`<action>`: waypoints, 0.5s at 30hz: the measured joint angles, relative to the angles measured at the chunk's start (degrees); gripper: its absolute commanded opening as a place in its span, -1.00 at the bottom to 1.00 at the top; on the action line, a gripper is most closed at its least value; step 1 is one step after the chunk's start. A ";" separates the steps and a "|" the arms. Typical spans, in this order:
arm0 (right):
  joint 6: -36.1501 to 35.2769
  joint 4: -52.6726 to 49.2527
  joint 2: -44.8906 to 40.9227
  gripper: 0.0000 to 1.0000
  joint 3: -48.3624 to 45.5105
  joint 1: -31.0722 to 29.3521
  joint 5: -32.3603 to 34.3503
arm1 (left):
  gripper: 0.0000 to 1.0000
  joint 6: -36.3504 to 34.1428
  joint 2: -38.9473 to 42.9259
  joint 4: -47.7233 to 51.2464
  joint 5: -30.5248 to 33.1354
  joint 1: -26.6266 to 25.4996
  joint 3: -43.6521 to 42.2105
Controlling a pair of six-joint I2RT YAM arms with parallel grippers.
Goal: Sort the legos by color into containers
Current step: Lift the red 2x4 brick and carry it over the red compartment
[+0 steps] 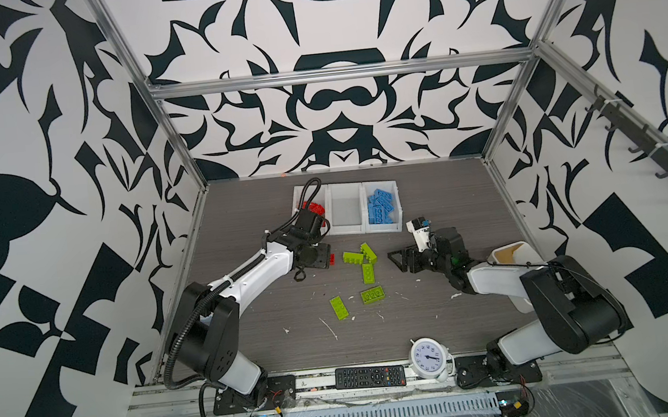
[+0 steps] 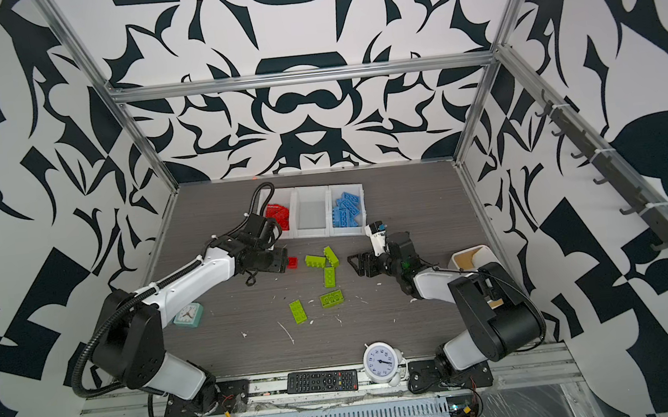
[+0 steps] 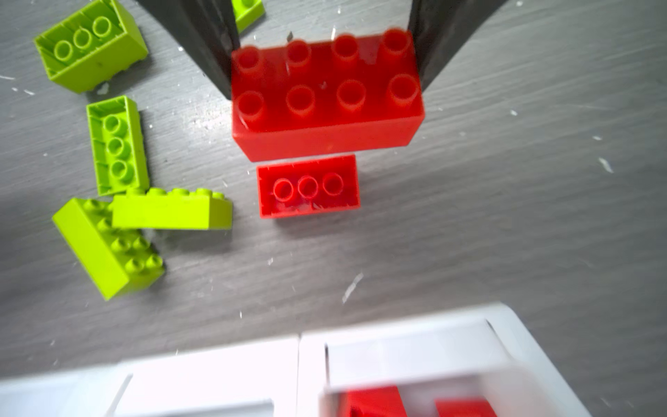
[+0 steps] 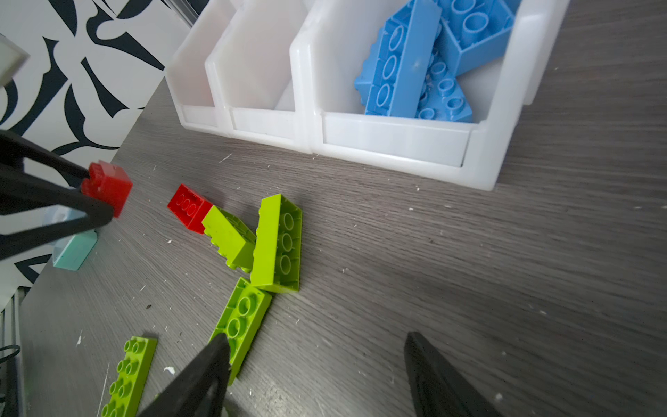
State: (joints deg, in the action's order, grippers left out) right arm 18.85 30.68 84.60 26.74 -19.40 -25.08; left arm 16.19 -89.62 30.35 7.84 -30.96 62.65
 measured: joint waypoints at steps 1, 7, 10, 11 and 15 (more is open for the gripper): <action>0.00 0.00 0.00 0.56 0.04 0.00 0.00 | 0.00 -0.72 0.00 0.46 -0.13 0.79 1.27; -0.15 -0.02 0.00 0.56 0.09 0.00 0.00 | 0.03 -4.46 -1.51 2.03 -0.85 3.67 10.03; -0.20 0.00 0.00 0.56 0.09 -0.04 0.00 | 0.04 -6.78 -3.96 2.23 -1.22 4.24 13.55; -0.26 -0.02 0.00 0.56 0.09 -0.11 0.02 | 0.04 -7.52 -5.46 2.27 -1.36 4.57 15.17; -0.59 -0.07 0.00 0.57 0.09 -0.22 0.02 | 0.03 -10.23 -11.63 2.10 -2.10 6.40 21.42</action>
State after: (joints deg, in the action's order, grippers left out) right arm 18.26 30.61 84.60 26.83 -19.62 -25.06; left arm 5.96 -101.25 32.45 5.74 -24.56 84.07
